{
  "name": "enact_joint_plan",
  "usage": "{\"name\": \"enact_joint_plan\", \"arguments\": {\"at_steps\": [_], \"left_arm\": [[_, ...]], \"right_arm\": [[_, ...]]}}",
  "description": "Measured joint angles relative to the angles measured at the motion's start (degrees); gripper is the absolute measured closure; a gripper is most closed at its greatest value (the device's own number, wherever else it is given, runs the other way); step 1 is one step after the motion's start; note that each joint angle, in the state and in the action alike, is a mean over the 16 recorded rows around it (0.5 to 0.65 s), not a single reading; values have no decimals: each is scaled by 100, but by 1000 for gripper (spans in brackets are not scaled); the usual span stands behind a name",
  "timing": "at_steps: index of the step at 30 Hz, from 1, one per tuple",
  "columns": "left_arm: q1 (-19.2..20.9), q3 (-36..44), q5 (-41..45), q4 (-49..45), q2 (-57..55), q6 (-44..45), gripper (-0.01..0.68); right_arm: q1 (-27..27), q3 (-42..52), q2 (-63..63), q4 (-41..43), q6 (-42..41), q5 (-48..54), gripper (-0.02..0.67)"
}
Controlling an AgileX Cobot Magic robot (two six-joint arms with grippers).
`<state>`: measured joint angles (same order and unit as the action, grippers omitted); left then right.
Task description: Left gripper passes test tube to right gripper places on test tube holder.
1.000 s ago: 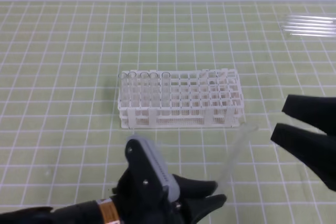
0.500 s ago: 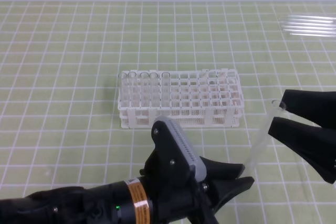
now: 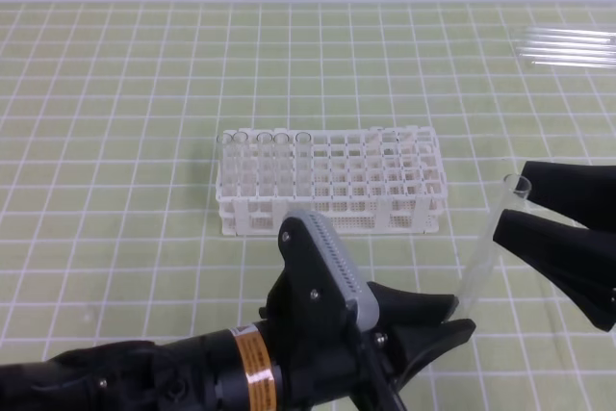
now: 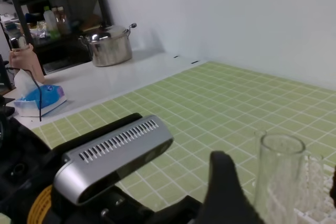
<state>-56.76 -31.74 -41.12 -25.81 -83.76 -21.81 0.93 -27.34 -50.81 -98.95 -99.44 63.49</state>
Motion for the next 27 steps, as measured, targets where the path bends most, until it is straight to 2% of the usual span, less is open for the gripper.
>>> {"name": "enact_joint_plan", "arguments": {"at_steps": [12, 27], "left_arm": [[-4, -159, 10, -284, -160, -40, 599], [-4, -339, -32, -463, -280, -70, 581]], "right_arm": [[0, 0, 0, 0, 0, -28, 270], [0, 0, 0, 0, 0, -40, 360]]}}
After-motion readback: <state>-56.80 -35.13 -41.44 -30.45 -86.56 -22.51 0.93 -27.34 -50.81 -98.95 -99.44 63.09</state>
